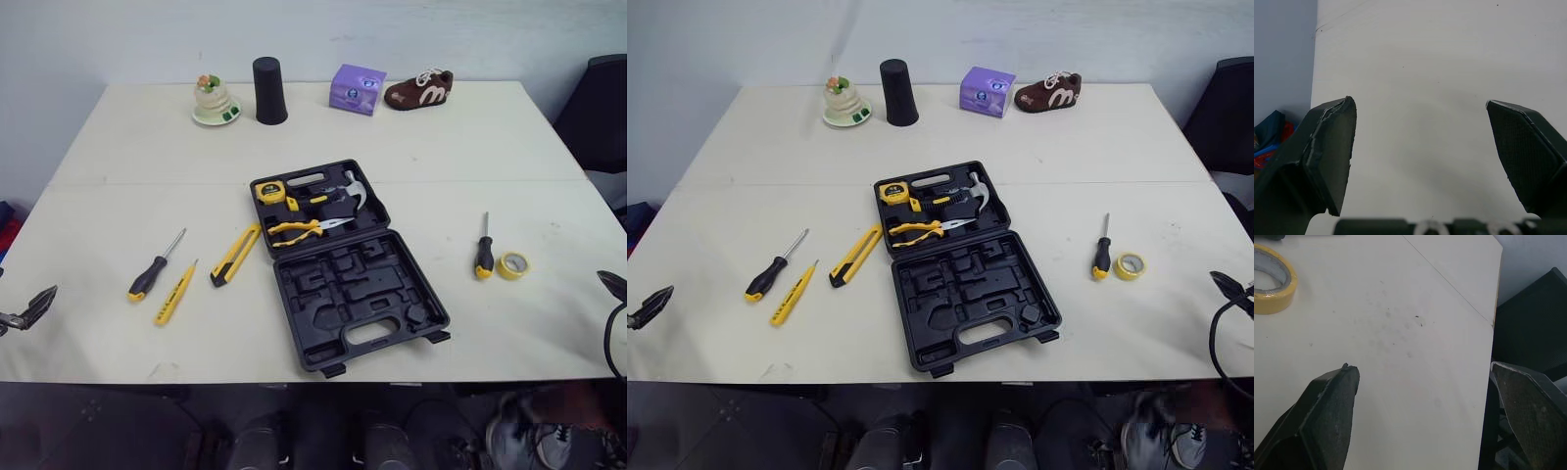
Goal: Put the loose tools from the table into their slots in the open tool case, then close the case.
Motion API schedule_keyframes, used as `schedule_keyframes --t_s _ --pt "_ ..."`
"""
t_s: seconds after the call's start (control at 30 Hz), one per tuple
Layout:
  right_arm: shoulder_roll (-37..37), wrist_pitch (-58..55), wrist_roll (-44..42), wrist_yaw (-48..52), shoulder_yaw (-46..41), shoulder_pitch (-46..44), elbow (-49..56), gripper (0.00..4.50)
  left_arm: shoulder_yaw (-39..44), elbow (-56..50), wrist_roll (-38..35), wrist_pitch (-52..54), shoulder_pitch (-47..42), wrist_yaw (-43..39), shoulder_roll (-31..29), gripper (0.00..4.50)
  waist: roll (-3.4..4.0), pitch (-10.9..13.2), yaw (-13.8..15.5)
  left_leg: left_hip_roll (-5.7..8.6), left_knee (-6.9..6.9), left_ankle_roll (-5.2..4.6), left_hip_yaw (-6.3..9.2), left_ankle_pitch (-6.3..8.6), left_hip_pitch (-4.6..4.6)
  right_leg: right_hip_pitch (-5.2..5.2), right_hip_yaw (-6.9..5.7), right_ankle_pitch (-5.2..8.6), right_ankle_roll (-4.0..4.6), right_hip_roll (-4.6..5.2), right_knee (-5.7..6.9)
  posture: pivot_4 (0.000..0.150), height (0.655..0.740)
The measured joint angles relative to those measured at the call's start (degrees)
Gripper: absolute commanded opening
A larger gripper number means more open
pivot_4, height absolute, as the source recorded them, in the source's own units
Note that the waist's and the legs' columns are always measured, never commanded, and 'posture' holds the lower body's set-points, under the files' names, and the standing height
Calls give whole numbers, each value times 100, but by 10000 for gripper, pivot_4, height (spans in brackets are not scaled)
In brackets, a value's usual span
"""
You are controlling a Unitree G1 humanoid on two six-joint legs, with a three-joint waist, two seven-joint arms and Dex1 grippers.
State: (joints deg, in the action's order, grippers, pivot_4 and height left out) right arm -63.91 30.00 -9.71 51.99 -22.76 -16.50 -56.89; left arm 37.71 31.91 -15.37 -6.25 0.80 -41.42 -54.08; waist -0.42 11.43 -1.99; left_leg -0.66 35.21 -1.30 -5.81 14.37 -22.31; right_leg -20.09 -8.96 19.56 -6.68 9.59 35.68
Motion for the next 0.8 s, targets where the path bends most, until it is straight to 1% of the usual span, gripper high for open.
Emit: schedule_keyframes --t_s 0.1,0.27,0.33,0.43,0.53,0.57,0.6,0.67,0.7,0.77,0.8 --pt "0 -29 0 27 1 0 37 45000 1 -99 -77 87 5 -57 20 44318 0 0 0 0 0 0 -5 0 -1 -6 4 0 0 0 4 1500 7400" --pt "185 -190 -137 252 17 -81 499 45000 -128 -1000 -508 578 3 -331 379 44318 0 0 12 -6 2 0 -10 0 -1 -11 9 -1 1 0 10 1500 7400" --pt "284 -537 -326 542 69 -111 885 45000 -281 -1535 -660 953 87 -463 383 44318 0 0 10 -8 2 2 -11 1 -2 -12 12 -1 1 -3 12 1500 7400" --pt "463 -1426 -633 964 328 -210 1710 45000 -523 -2389 -897 1412 161 -655 388 44318 0 0 5 -12 6 2 -13 1 -1 -12 17 -1 2 -5 19 1500 7400" --pt "626 -2163 -809 1163 599 -405 2422 45000 -788 -2946 -986 1741 52 -686 429 44318 1 0 30 -12 9 2 -13 1 -2 -15 17 -1 2 -8 19 1500 7400" --pt "721 -2391 -820 1253 772 -610 2629 45000 -1024 -3139 -989 1883 -94 -680 475 44318 1 0 36 -12 13 2 -14 1 -3 -15 17 -1 2 -11 21 1500 7400" --pt "828 -2549 -826 1308 900 -788 2755 45000 -1232 -3242 -987 1976 -241 -675 527 41966 1 0 39 -12 19 2 -14 1 -3 -14 18 -2 3 -13 22 1500 7400" --pt "1111 -2797 -846 1401 1257 -1191 3057 39858 -1723 -3513 -979 2122 -600 -676 670 36098 1 0 41 -12 34 2 -9 1 -12 -17 15 -2 4 -15 28 1500 7400" --pt "1269 -2893 -841 1418 1415 -1373 3174 37254 -1935 -3602 -954 2164 -760 -674 706 32053 1 0 42 -13 38 2 -7 2 -18 -21 14 -2 4 -17 30 1500 7400" --pt "1434 -3029 -787 1413 1629 -1580 3278 27368 -2125 -3636 -885 2236 -956 -662 703 22456 1 0 48 -12 40 2 -7 1 -36 -32 11 -2 4 -26 39 1500 7400" --pt "1485 -3102 -695 1414 1747 -1686 3276 21532 -2219 -3631 -836 2327 -1048 -636 698 17800 1 0 49 -12 47 1 -7 0 -42 -34 8 -2 4 -29 39 1500 7400"
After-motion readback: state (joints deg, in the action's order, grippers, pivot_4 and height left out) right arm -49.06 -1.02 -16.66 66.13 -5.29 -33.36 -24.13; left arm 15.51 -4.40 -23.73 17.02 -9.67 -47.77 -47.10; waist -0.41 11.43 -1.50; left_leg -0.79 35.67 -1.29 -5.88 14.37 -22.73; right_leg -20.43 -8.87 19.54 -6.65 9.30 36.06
